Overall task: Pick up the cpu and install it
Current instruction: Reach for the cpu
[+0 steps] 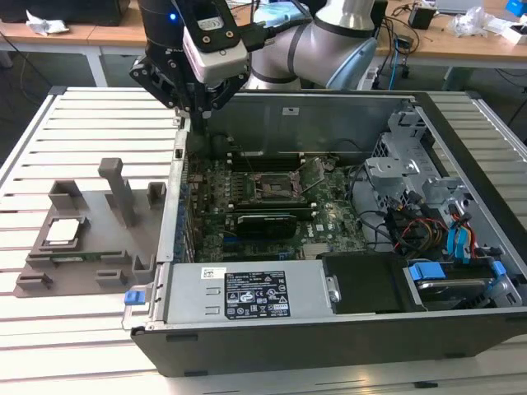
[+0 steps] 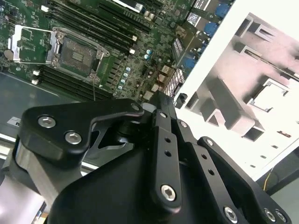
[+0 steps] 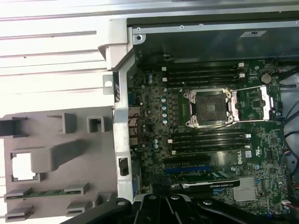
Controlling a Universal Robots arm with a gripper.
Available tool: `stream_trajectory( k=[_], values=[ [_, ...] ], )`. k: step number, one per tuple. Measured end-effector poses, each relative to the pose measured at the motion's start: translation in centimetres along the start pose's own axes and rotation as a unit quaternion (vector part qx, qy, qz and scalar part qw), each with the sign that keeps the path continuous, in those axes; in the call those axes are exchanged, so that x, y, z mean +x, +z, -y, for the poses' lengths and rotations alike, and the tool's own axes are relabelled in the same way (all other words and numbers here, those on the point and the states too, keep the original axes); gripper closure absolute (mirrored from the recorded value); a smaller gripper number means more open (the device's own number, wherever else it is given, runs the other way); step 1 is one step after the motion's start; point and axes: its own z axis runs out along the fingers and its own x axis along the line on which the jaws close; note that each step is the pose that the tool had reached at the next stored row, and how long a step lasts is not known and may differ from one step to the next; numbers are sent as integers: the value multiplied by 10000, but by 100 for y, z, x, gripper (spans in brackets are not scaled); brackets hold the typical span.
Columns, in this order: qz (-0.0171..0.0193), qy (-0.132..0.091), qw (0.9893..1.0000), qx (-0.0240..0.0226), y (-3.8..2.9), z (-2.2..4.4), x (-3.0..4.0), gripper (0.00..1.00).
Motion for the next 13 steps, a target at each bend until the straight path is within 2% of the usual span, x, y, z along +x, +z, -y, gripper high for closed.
stream_trajectory(
  k=[4,8,13],
  values=[
    [0,0,10000,3,-2,4,61,89],
    [1,0,10000,6,-5,13,180,89],
    [1,0,10000,9,-8,21,289,89]
  ],
)
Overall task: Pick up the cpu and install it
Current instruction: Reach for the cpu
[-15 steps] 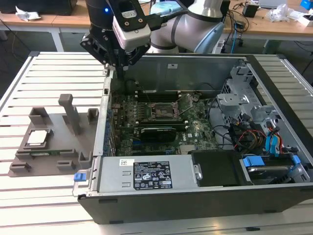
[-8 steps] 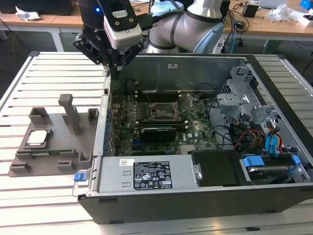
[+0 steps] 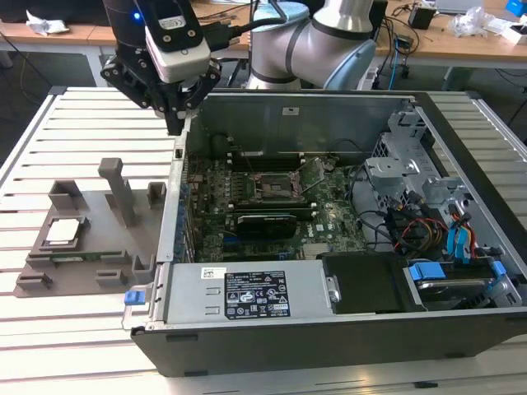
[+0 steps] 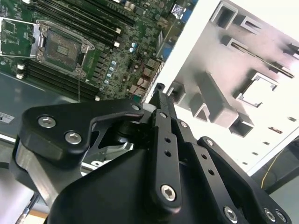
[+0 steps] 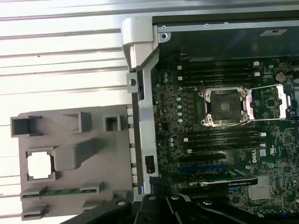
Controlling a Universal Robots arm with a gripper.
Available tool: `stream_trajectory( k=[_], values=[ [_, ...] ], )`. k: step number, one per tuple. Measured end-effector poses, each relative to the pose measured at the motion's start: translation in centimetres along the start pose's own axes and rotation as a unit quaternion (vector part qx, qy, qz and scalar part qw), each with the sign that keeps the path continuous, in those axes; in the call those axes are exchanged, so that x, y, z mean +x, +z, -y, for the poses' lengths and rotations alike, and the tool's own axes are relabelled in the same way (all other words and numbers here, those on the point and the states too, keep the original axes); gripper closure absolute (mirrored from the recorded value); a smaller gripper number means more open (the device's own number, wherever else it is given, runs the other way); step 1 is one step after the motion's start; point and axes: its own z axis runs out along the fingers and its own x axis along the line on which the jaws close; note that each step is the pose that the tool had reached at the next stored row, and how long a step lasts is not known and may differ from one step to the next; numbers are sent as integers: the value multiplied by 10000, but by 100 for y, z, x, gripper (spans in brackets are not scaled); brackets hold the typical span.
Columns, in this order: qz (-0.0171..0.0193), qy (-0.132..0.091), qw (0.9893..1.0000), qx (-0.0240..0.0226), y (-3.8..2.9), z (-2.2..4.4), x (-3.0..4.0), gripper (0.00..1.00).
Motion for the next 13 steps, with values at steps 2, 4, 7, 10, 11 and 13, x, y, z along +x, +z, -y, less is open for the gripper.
stream_trajectory(
  k=[2,4,7,10,11,13],
  values=[
    [0,0,10000,2,-1,4,53,89],
    [0,0,10000,3,-3,7,95,89],
    [0,0,10000,3,-4,11,148,89],
    [0,0,10000,3,-5,15,203,89],
    [0,0,10000,4,-6,16,218,89],
    [0,0,10000,4,-6,19,253,89]
  ],
)
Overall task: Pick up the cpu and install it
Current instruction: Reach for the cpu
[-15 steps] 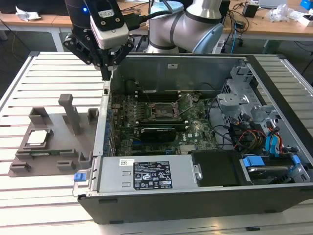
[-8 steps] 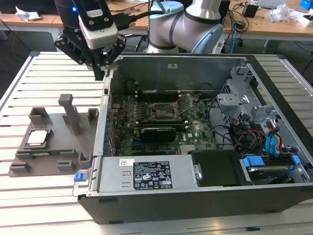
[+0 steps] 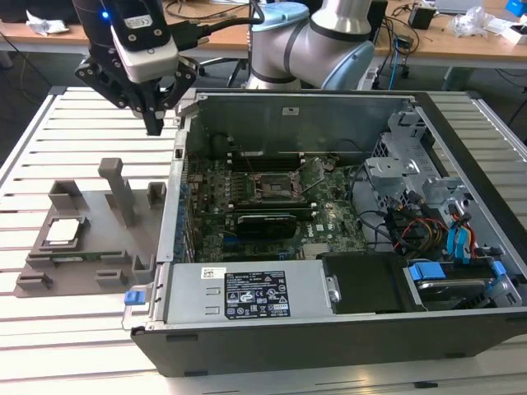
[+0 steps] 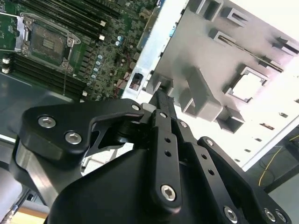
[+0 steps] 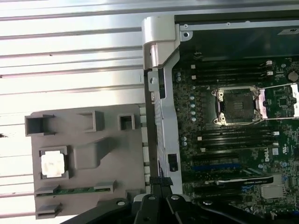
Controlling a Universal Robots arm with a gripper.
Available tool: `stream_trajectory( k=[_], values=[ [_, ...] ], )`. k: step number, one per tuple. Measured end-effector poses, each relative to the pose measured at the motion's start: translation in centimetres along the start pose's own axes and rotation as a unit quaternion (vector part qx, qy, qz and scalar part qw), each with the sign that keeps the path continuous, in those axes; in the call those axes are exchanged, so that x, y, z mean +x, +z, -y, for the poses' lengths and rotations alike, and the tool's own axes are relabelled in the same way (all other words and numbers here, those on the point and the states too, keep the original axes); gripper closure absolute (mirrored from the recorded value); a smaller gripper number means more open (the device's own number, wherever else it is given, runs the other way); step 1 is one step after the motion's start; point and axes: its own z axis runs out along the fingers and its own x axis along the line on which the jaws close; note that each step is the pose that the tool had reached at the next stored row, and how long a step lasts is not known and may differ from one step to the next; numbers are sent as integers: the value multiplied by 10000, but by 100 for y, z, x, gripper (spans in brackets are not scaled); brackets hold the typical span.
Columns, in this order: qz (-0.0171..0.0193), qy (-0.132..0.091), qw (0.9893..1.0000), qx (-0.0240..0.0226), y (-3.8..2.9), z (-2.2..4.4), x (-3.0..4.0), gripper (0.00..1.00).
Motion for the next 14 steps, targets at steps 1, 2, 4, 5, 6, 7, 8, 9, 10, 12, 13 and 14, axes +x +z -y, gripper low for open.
stream_trajectory(
  k=[1,2,4,5,6,7,8,9,10,12,13,14],
  values=[
    [0,0,10000,1,-1,2,26,89],
    [0,0,10000,1,-1,3,43,89],
    [0,0,10000,1,-2,7,92,89],
    [0,0,10000,2,-4,9,120,89],
    [0,0,10000,2,-4,11,147,89],
    [0,0,10000,2,-4,12,161,89],
    [0,0,10000,2,-5,13,178,89],
    [0,0,10000,2,-5,14,195,89],
    [0,0,10000,3,-5,16,214,89],
    [0,0,10000,3,-6,19,258,89],
    [0,0,10000,3,-7,22,295,89],
    [0,0,10000,3,-8,23,316,89]
  ],
)
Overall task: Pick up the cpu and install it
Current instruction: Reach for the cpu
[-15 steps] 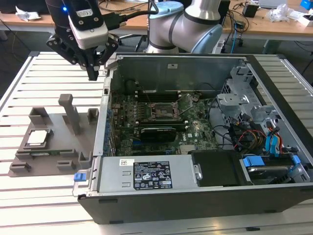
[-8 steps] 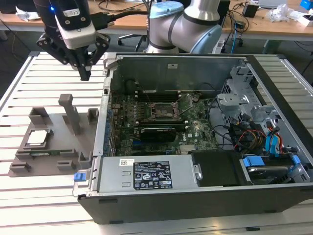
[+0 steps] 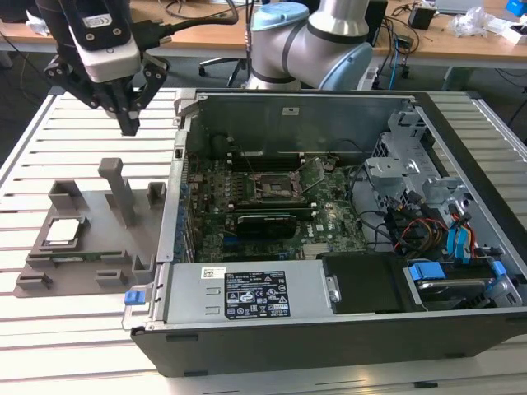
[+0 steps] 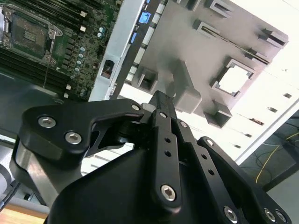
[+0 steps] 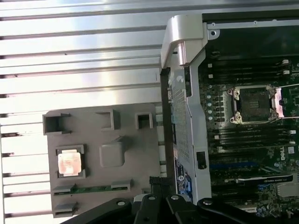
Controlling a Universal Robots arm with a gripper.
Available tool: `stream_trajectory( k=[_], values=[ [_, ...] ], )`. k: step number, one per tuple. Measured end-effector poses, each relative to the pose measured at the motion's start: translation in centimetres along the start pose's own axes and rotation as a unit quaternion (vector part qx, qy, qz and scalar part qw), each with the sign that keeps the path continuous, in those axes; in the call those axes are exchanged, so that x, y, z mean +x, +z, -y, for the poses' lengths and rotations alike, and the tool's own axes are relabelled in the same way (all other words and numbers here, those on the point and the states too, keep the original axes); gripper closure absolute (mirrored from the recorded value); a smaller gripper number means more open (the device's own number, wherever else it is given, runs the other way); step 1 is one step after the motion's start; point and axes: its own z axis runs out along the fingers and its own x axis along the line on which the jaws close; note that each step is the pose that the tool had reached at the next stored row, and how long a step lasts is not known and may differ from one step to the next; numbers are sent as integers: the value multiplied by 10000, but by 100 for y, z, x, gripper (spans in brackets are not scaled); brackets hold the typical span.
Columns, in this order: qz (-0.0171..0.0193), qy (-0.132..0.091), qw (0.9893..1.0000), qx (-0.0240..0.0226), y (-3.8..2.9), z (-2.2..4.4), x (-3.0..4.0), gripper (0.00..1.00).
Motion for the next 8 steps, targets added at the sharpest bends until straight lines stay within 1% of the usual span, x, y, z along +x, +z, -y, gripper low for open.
stream_trajectory(
  k=[7,8],
  values=[
    [0,0,10000,1,-3,10,131,89],
    [0,0,10000,1,-3,12,161,89]
  ],
)
